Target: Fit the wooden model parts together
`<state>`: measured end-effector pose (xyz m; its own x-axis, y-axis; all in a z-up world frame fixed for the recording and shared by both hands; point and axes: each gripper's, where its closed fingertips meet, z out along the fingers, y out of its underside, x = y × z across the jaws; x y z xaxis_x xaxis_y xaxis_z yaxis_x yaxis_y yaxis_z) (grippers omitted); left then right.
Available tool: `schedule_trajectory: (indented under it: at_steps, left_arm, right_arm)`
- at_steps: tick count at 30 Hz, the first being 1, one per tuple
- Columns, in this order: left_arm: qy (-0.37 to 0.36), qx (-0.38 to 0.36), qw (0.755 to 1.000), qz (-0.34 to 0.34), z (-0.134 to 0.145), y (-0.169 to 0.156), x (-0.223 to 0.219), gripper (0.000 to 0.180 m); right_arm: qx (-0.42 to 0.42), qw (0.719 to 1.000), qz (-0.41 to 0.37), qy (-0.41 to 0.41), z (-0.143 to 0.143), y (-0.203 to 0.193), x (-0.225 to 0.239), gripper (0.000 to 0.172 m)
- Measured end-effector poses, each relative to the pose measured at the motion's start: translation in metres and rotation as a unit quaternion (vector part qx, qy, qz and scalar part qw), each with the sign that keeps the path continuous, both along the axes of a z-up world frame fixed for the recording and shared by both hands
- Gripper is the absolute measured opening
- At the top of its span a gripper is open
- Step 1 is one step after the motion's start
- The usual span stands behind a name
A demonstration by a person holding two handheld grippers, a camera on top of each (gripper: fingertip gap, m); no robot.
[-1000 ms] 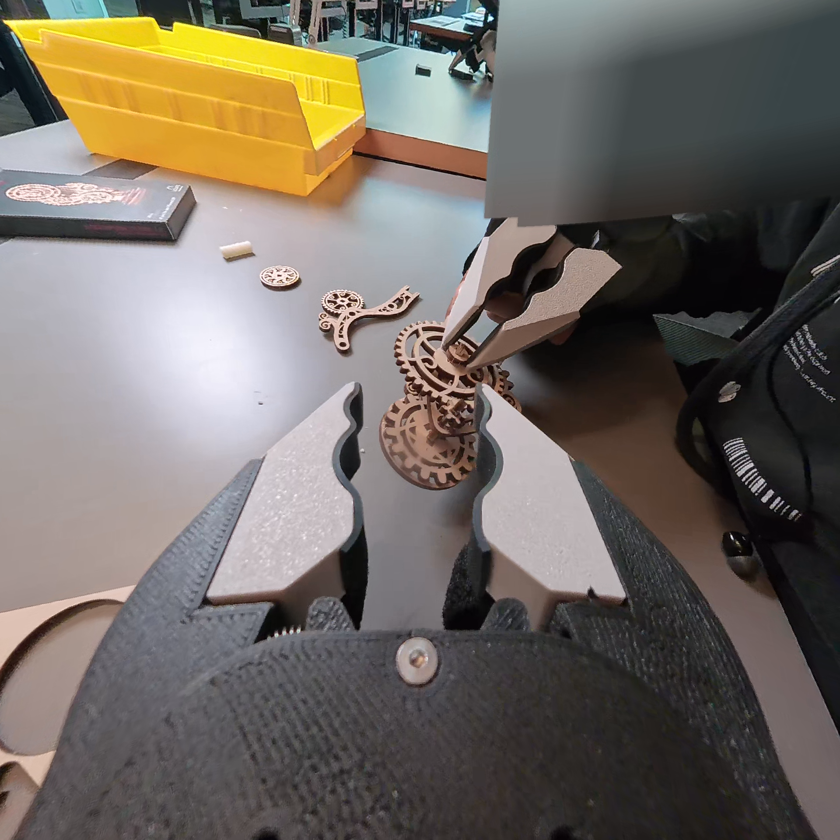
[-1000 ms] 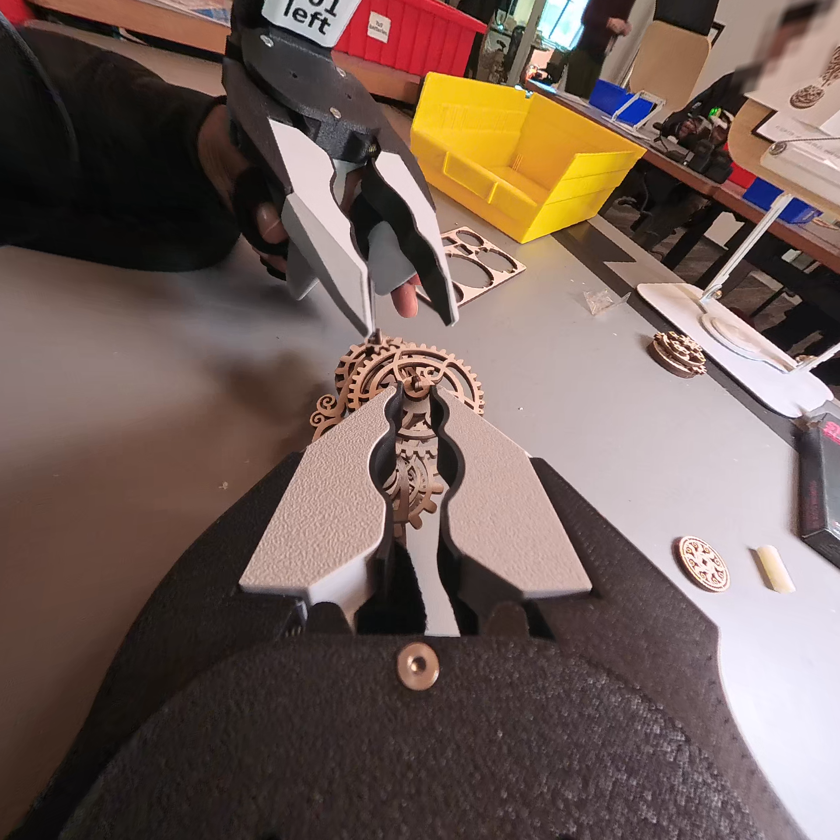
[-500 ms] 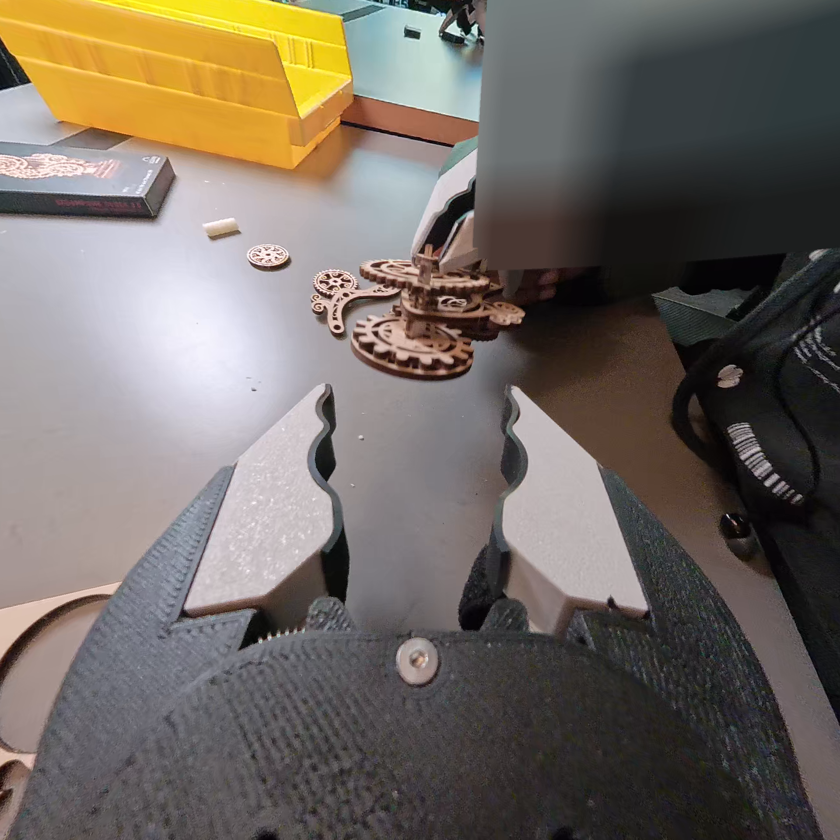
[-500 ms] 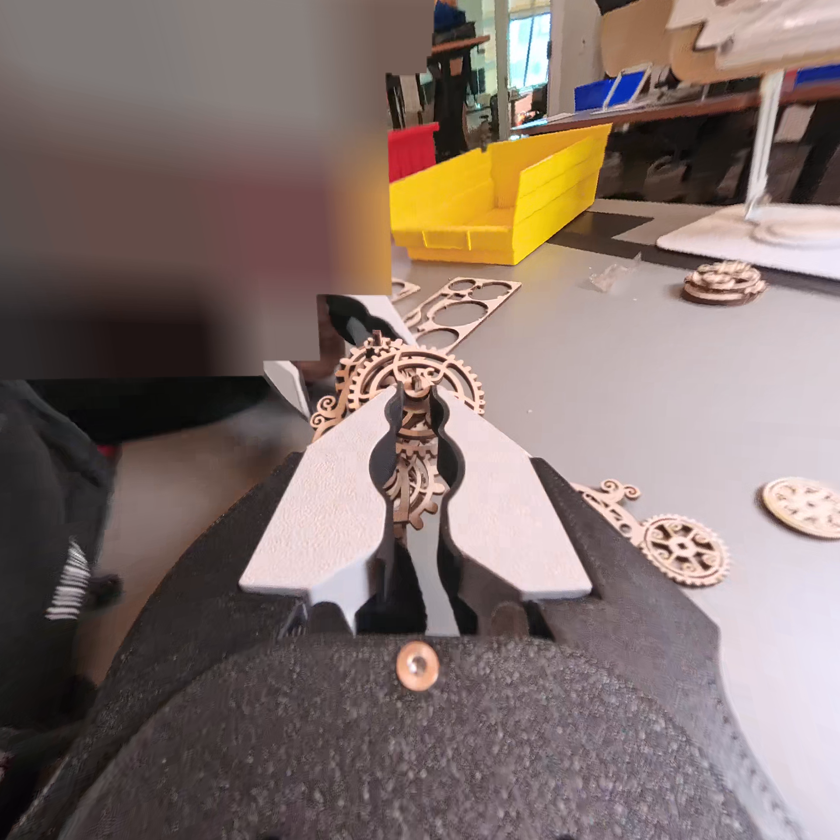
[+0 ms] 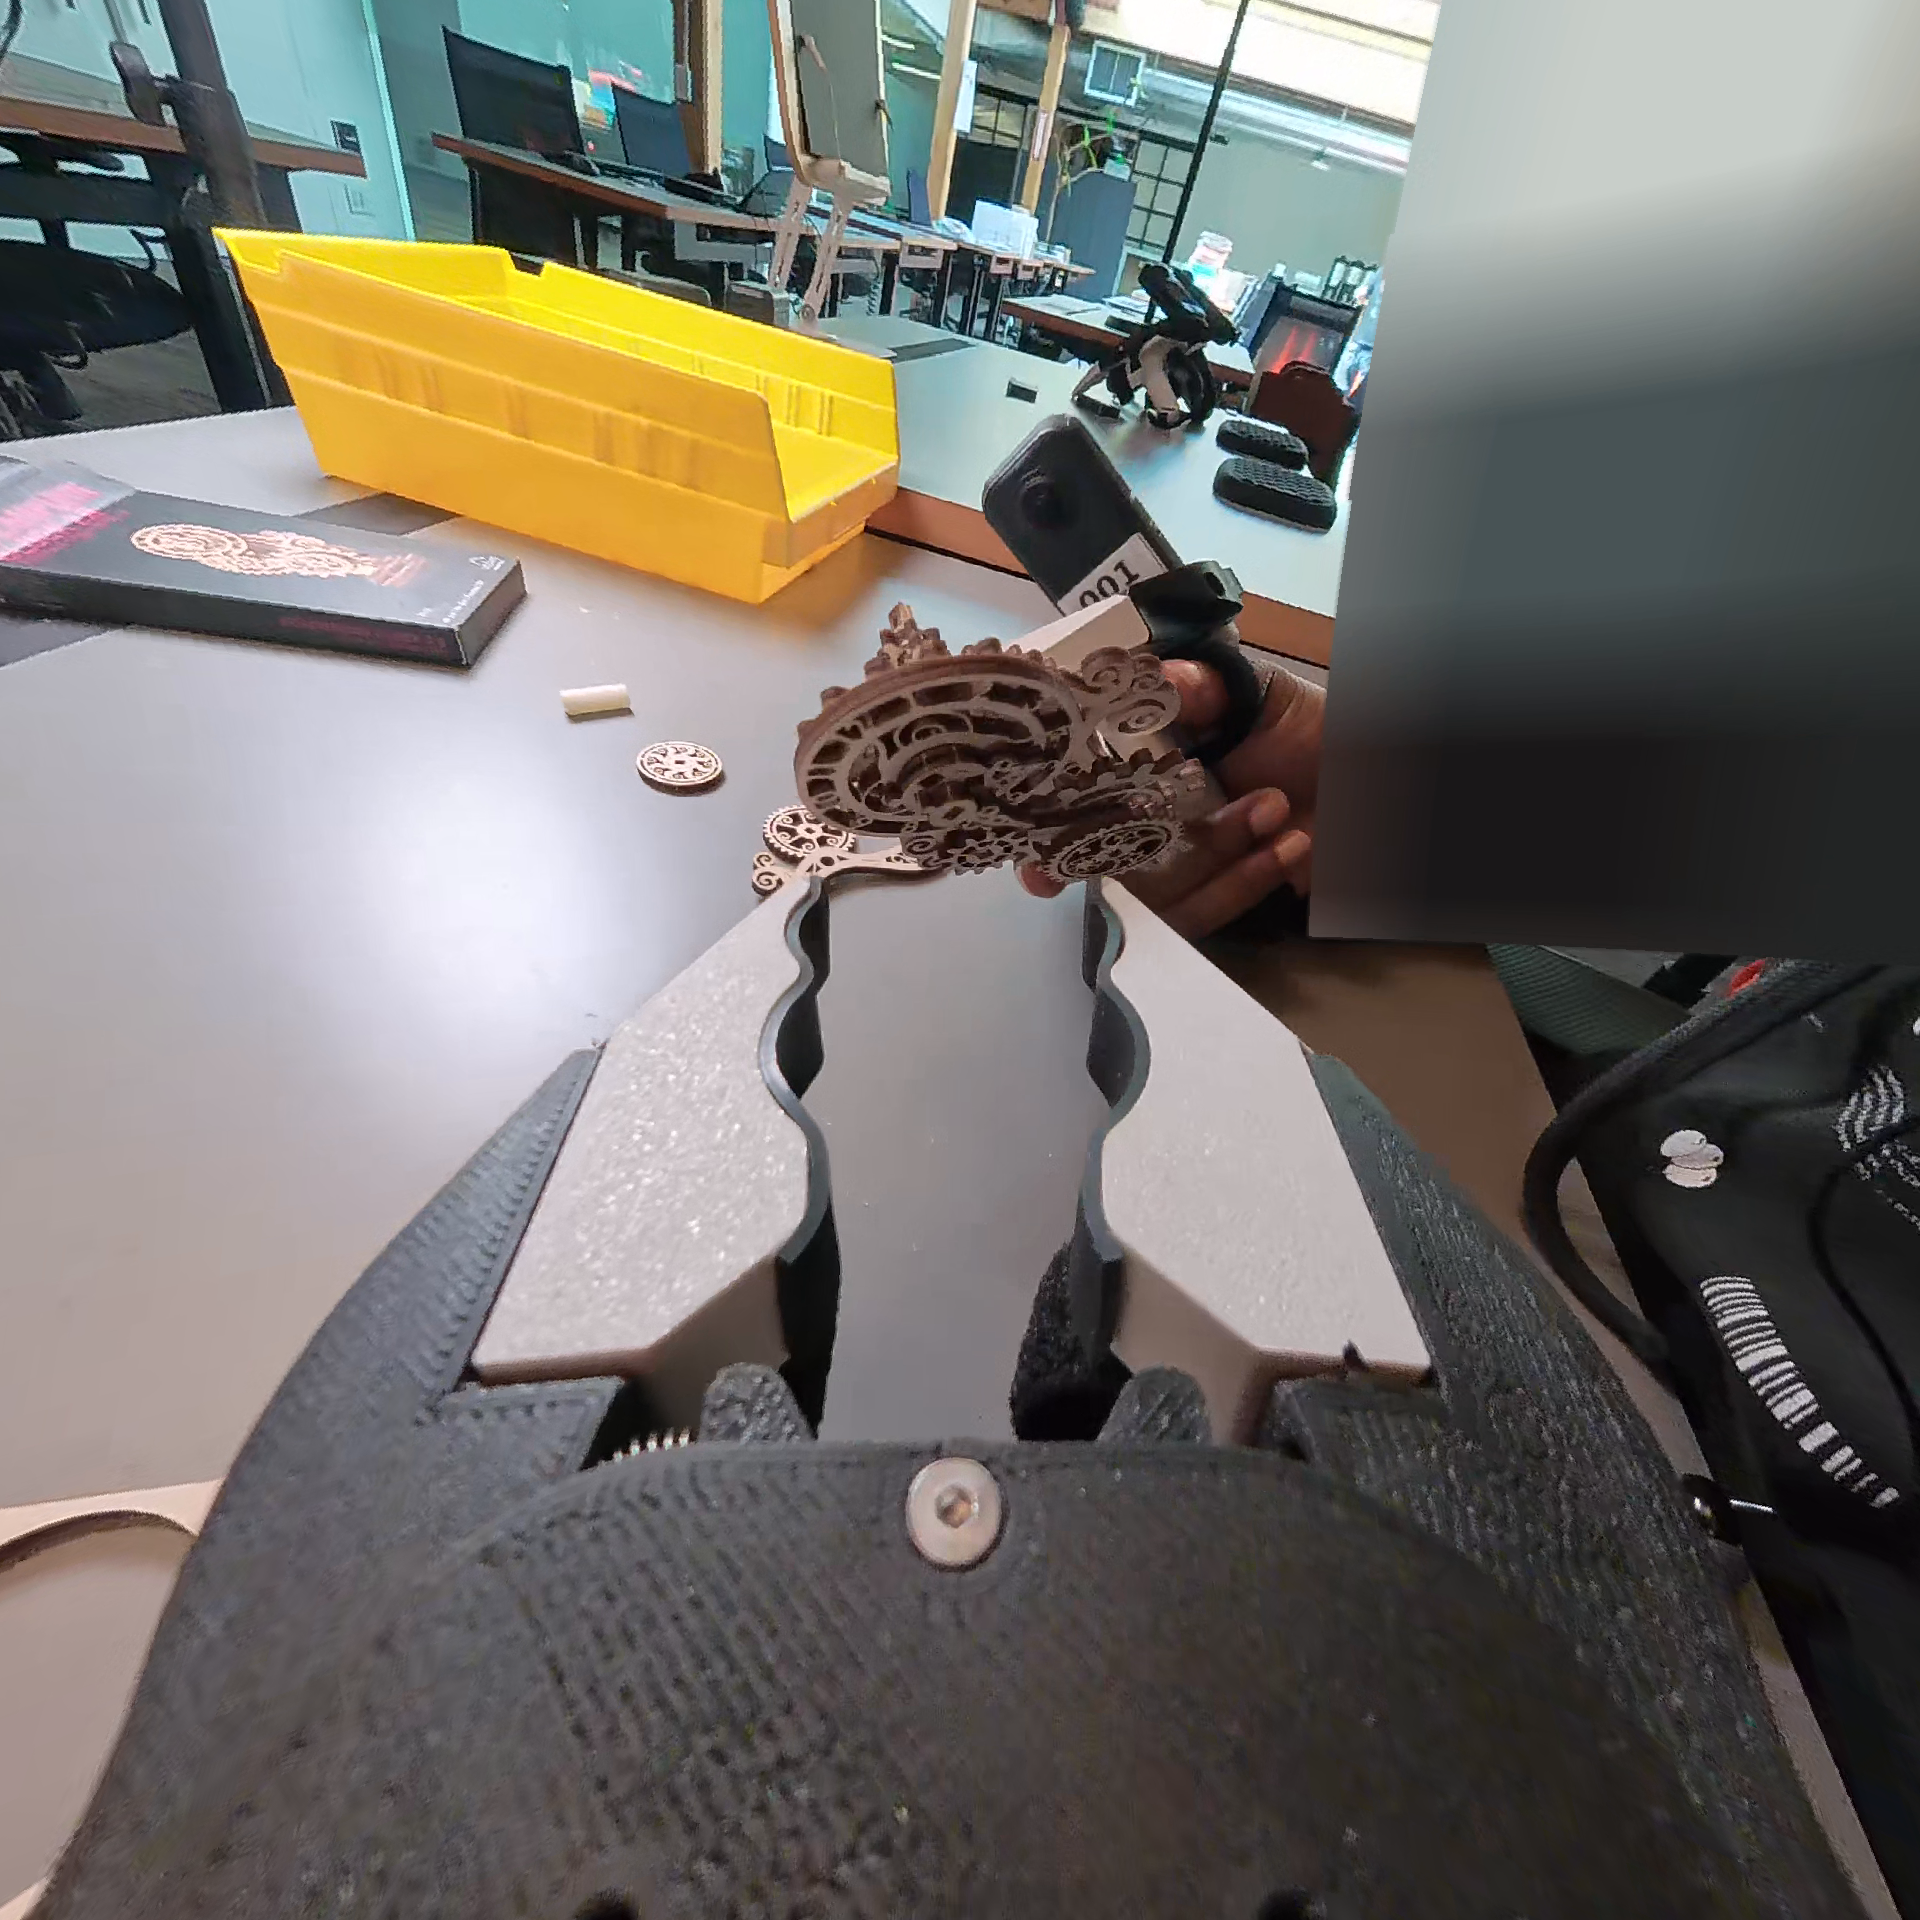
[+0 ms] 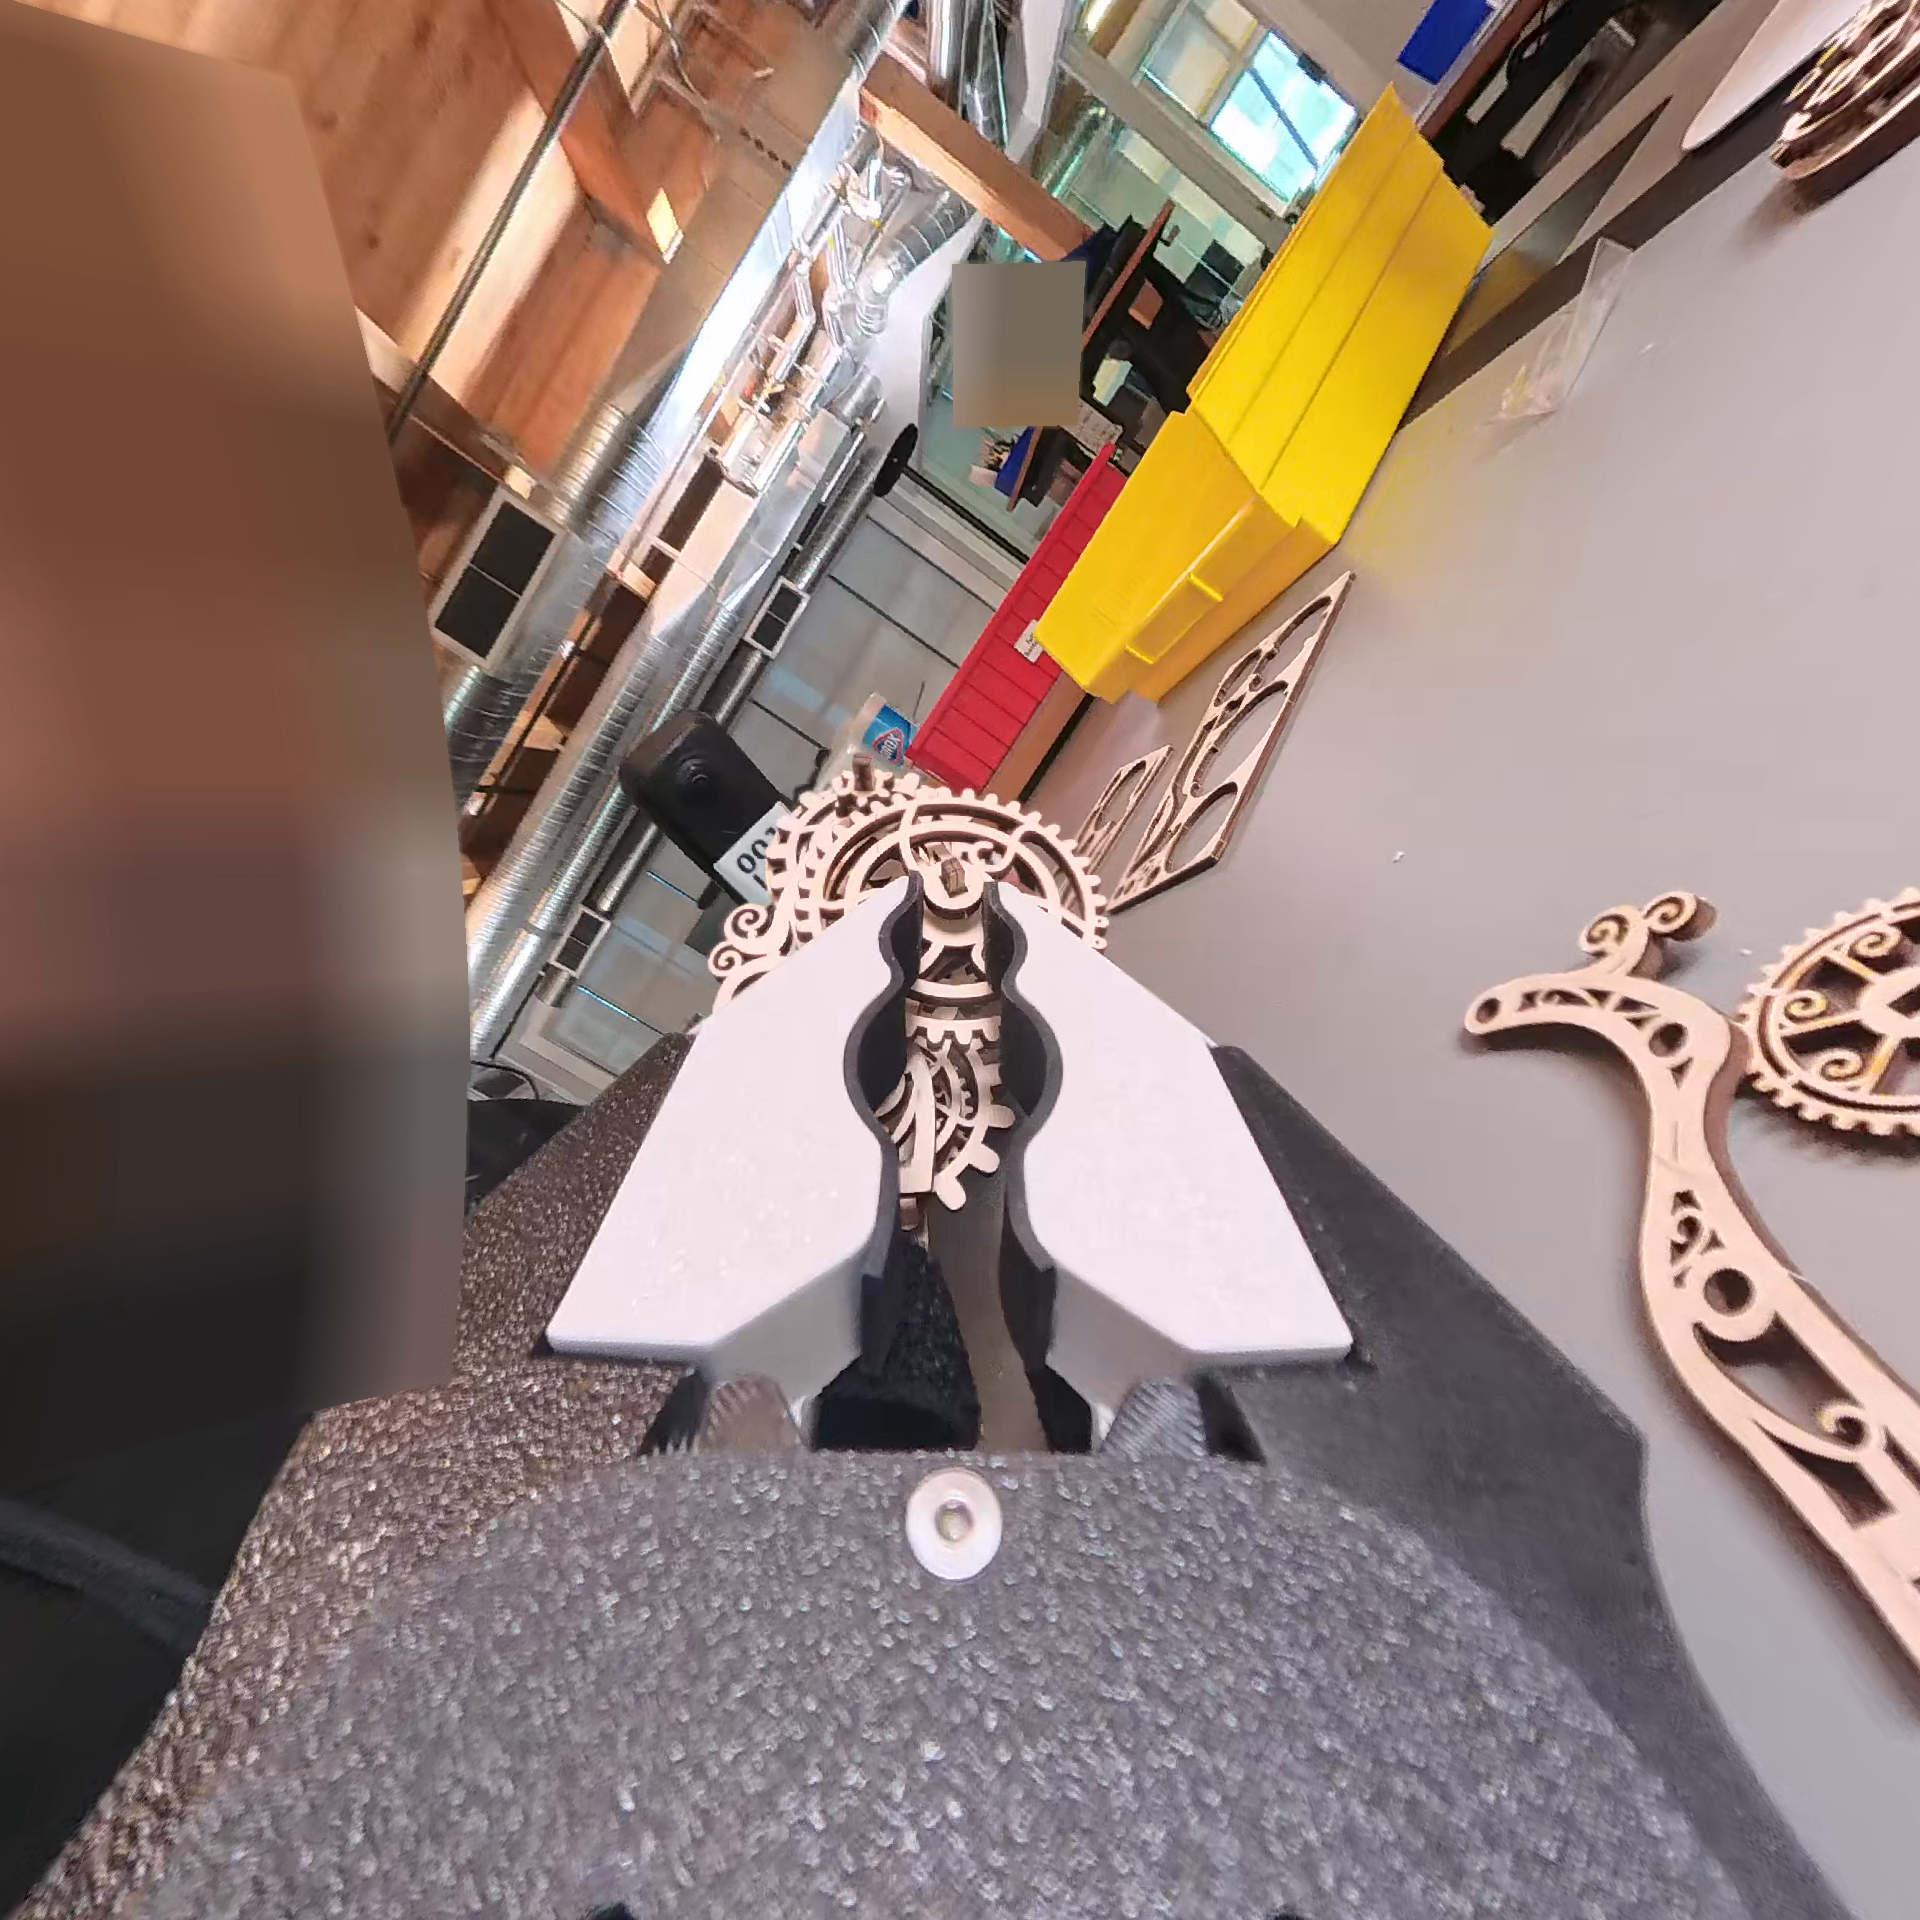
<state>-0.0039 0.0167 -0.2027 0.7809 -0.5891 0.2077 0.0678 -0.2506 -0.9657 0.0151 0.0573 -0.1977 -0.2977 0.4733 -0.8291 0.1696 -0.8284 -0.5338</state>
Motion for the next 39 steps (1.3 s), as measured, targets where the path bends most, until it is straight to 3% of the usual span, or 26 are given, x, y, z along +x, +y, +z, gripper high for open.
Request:
schedule_trajectory:
  at_steps: [8,15,20,23,28,35,39]
  left_arm:
    - [-0.011,0.017,1.0,-0.006,0.006,0.001,0.004,0.053]
    - [-0.014,0.048,0.999,-0.007,0.02,-0.004,-0.005,0.061]
    - [-0.015,0.056,0.998,-0.018,0.026,-0.011,-0.012,0.041]
    - [-0.008,0.054,0.998,-0.025,0.026,-0.014,-0.016,0.03]
    - [0.009,0.009,0.998,-0.065,0.014,-0.023,-0.014,0.031]
    - [0.086,-0.021,0.993,-0.077,0.001,-0.037,-0.029,0.037]
    - [0.074,-0.007,0.996,-0.056,0.011,-0.036,-0.036,0.038]
  right_arm:
    - [0.013,1.0,0.007,0.014,0.005,-0.003,0.002,0.009]
    - [0.099,0.995,0.004,0.015,0.007,-0.011,0.003,0.009]
    - [0.191,0.981,0.0,0.0,0.002,-0.019,0.001,0.009]
    - [0.315,0.949,-0.004,-0.024,-0.007,-0.027,0.0,0.009]
    - [0.518,0.853,0.01,-0.062,-0.027,-0.043,-0.003,0.009]
    - [0.567,0.819,0.038,-0.081,-0.02,-0.047,-0.002,0.009]
    - [0.601,0.775,0.108,-0.164,-0.03,-0.045,0.007,0.009]
